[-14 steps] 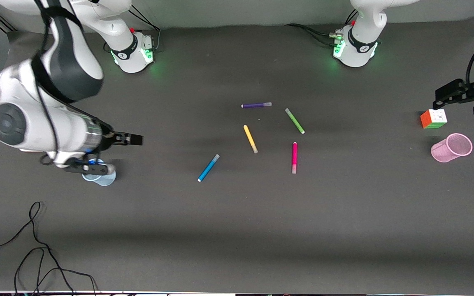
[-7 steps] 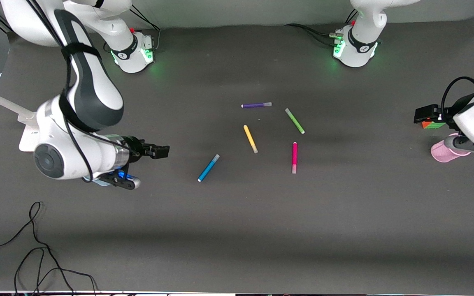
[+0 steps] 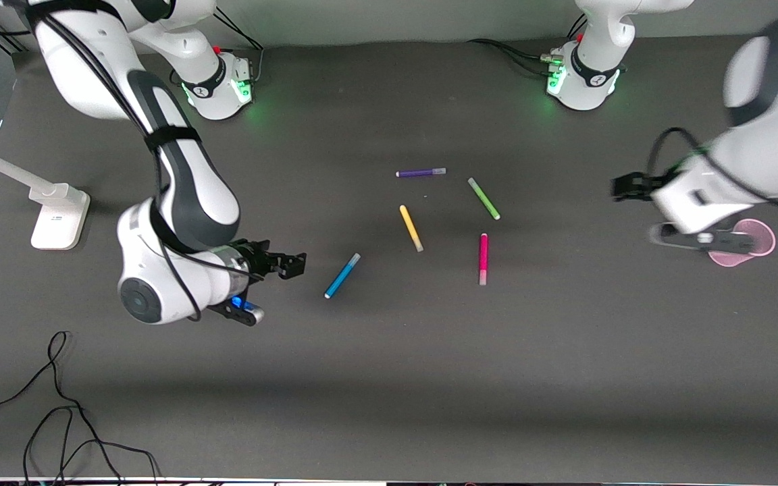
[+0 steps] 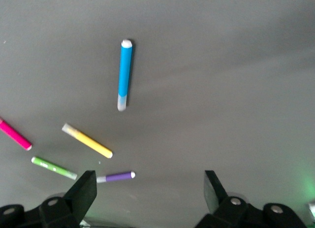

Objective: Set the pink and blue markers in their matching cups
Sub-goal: 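Lower the right gripper onto the blue marker while the left gripper reaches the pink marker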

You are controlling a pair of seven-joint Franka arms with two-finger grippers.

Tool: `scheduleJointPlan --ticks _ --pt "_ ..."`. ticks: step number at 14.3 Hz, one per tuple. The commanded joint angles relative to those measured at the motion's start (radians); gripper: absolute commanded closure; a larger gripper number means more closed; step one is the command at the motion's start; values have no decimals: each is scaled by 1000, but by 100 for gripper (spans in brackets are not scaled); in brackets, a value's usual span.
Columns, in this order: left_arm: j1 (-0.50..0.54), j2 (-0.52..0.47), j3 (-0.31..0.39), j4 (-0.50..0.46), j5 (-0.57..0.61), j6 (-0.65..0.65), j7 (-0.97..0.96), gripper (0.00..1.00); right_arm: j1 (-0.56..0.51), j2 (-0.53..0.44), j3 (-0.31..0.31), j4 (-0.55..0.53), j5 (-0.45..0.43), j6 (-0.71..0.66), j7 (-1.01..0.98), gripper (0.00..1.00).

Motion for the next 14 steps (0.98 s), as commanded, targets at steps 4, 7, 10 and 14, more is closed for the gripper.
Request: scheduleJointPlan --ticks 4,7,10,14 --pt "-124 -9 14 -222 -84 297 -187 0 52 189 6 66 80 146 66 5" --pt "-170 -12 14 -363 -84 486 -246 0 69 247 18 66 105 249 69 8" --pt "-225 7 14 -469 -84 664 -292 2 77 261 18 66 93 257 69 17" --pt "-290 85 14 -563 -84 909 -361 7 76 289 12 80 67 270 67 28"
